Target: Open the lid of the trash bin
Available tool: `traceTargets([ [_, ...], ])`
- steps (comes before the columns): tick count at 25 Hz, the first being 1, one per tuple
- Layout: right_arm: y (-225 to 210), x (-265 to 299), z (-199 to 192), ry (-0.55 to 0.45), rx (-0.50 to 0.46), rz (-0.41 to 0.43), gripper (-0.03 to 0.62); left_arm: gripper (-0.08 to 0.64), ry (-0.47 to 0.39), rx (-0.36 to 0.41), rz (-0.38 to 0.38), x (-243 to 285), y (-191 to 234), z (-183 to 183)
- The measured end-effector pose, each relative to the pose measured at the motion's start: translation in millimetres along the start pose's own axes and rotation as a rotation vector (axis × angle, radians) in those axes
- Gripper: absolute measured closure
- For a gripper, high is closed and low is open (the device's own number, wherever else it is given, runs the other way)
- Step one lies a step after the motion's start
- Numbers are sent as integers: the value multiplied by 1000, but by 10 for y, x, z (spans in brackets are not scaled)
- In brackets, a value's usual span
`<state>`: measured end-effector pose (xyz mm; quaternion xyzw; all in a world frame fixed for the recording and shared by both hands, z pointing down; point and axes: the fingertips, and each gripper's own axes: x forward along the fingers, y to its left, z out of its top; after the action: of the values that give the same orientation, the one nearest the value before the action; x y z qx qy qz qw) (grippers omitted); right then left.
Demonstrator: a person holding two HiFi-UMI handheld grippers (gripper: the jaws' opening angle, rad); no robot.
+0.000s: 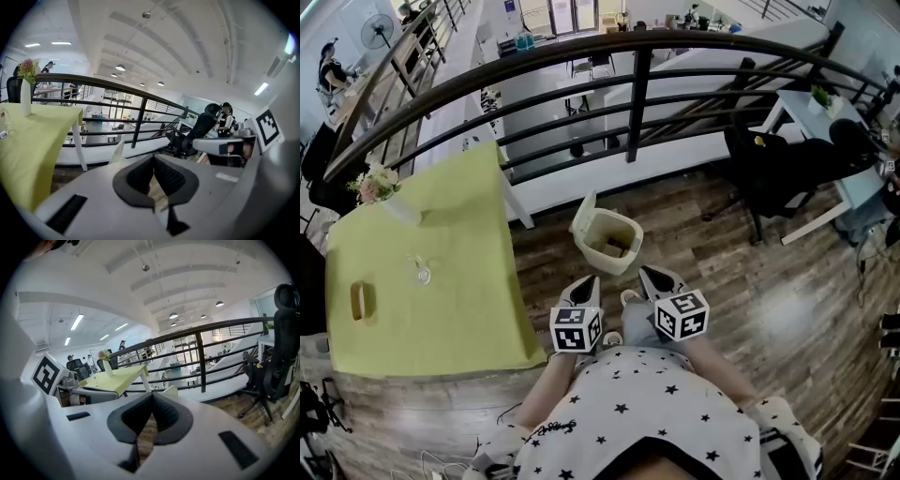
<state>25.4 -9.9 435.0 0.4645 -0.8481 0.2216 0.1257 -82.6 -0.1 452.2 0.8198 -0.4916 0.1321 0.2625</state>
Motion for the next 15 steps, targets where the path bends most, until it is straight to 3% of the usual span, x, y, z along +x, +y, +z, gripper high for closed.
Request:
traceTargets([
  [15,37,-70,-63,4,-11,9,598,548,10,6,-7,-33,-46,-61],
])
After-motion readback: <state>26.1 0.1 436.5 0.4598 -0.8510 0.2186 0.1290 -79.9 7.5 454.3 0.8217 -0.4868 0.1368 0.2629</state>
